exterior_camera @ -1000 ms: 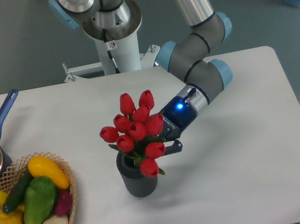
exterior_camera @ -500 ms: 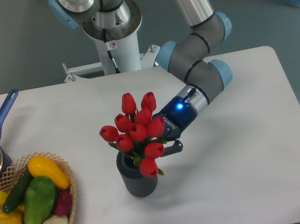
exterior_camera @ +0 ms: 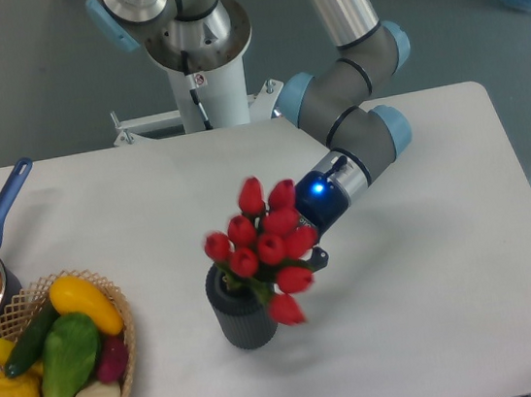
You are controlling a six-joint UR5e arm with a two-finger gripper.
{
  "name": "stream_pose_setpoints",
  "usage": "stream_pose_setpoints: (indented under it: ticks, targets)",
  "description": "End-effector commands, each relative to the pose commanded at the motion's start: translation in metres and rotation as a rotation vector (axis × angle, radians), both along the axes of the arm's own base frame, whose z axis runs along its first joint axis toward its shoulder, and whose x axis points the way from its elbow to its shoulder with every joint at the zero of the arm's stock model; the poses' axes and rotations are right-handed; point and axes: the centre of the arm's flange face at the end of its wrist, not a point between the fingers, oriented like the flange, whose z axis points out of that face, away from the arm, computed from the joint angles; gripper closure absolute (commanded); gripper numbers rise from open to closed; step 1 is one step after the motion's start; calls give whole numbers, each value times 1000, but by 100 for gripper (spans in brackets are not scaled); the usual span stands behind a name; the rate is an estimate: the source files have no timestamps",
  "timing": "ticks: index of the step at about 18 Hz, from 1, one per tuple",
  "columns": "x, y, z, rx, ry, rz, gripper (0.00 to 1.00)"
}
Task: Insert the flowers into the vase
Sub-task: 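Push the tulip stems further down into the vase, then open the gripper to release the tulip stems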
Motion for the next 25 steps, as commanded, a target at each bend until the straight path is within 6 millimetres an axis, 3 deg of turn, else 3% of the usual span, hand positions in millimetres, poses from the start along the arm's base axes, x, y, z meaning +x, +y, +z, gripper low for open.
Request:
stream_pose_setpoints:
  ticks: [6, 13, 14, 25]
  targets:
    - [1, 0, 0, 0, 3, 0, 39]
    - [0, -2, 0, -4, 5, 3, 12]
    - [-1, -2, 1, -4, 7, 5, 3]
    - [-5, -8, 1, -8, 2, 17, 0]
